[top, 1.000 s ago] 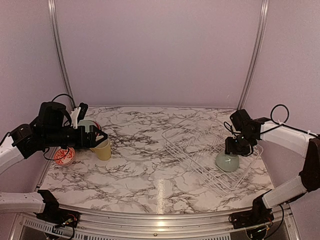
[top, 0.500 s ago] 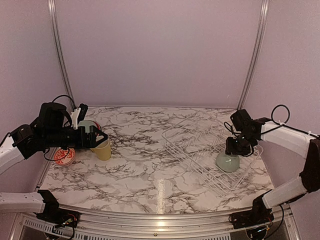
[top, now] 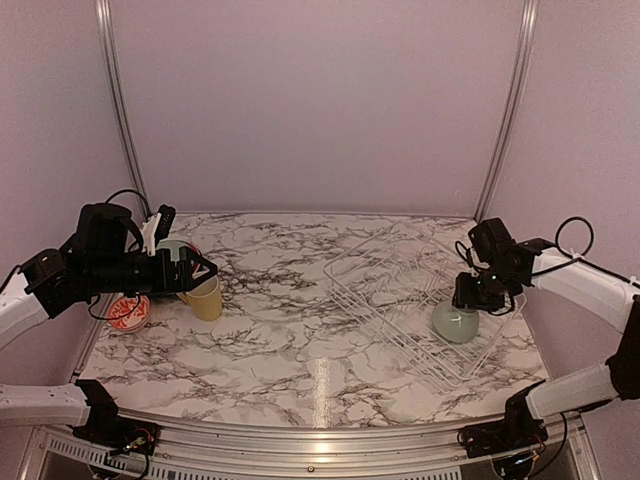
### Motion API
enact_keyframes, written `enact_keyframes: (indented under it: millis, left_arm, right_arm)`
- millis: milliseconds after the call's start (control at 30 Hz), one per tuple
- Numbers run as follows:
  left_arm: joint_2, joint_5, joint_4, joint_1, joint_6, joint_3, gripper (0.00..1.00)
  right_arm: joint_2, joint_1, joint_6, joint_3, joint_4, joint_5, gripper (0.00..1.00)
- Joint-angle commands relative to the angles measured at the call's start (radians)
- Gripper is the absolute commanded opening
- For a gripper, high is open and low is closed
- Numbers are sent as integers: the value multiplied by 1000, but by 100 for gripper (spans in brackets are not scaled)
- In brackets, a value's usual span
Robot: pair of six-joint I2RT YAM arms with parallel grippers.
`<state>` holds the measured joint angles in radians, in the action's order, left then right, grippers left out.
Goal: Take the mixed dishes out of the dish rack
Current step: Grab the bowl from the dish rack.
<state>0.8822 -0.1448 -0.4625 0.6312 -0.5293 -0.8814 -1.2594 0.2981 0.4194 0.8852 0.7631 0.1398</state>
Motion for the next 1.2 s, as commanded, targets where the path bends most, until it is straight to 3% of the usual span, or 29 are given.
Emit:
enact_keyframes:
  millis: [0,367,1033,1167]
  left_arm:
    - [-10,-19,25,4,-23,7,99]
    - [1,-43,90,6,-79,30,99]
    - [45,-70,202,37,-169,45,99]
    - [60,-89,244,43,-186,51,99]
  right_arm:
    - [65,-7,23,18,-57,-17,32]
    - [186,-7,52,-38,-146,-31,25]
    - [319,-7,78,-23,-232,-129,25]
    - [329,-7,96,2,-267,-209,25]
